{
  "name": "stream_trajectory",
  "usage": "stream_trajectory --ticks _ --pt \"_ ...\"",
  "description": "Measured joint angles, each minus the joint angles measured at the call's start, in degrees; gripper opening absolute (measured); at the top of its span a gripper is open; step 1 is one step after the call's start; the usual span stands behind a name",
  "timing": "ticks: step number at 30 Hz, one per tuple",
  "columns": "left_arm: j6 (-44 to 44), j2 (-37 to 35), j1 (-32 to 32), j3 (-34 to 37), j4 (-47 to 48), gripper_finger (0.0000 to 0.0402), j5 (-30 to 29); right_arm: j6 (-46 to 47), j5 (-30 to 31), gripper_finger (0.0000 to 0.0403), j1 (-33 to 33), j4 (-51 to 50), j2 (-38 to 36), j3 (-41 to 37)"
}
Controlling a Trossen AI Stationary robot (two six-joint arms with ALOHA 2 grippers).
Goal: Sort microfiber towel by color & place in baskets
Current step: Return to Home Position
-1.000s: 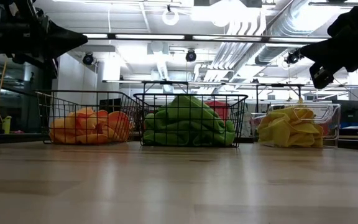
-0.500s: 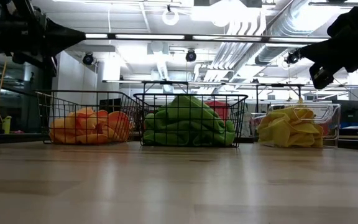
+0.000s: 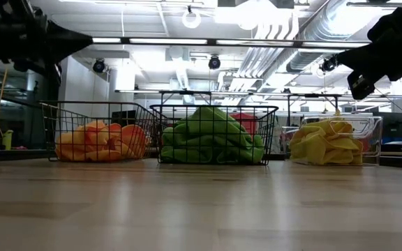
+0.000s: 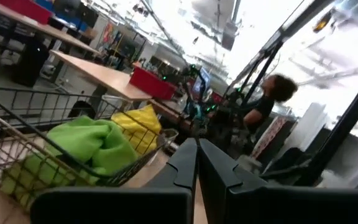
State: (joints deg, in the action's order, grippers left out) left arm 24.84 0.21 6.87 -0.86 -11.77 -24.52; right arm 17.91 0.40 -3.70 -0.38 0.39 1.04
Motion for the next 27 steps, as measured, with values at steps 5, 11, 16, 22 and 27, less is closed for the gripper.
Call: stream_trajectory --ticks 5,11,16,22,27 --pt "-8.9 0.0 0.0 0.0 6.8 0.0003 4.6 0.0 0.0 0.0 0.0 0.0 0.0 0.0" --pt "-22.3 0.0 -0.4 0.0 10.4 0.0003 21.6 0.0 0.0 0.0 0.0 0.0 0.0 0.0" --pt "-20.9 0.0 -0.4 0.0 11.3 0.0003 22.5 0.0 0.0 0.0 0.0 0.0 0.0 0.0" --pt "-17.2 0.6 -0.4 0.0 11.3 0.0003 22.5 0.0 0.0 0.0 0.0 0.0 0.0 0.0" --pt "-17.0 0.7 -0.4 0.0 11.4 0.0003 22.4 0.0 0.0 0.0 0.0 0.0 0.0 0.0"
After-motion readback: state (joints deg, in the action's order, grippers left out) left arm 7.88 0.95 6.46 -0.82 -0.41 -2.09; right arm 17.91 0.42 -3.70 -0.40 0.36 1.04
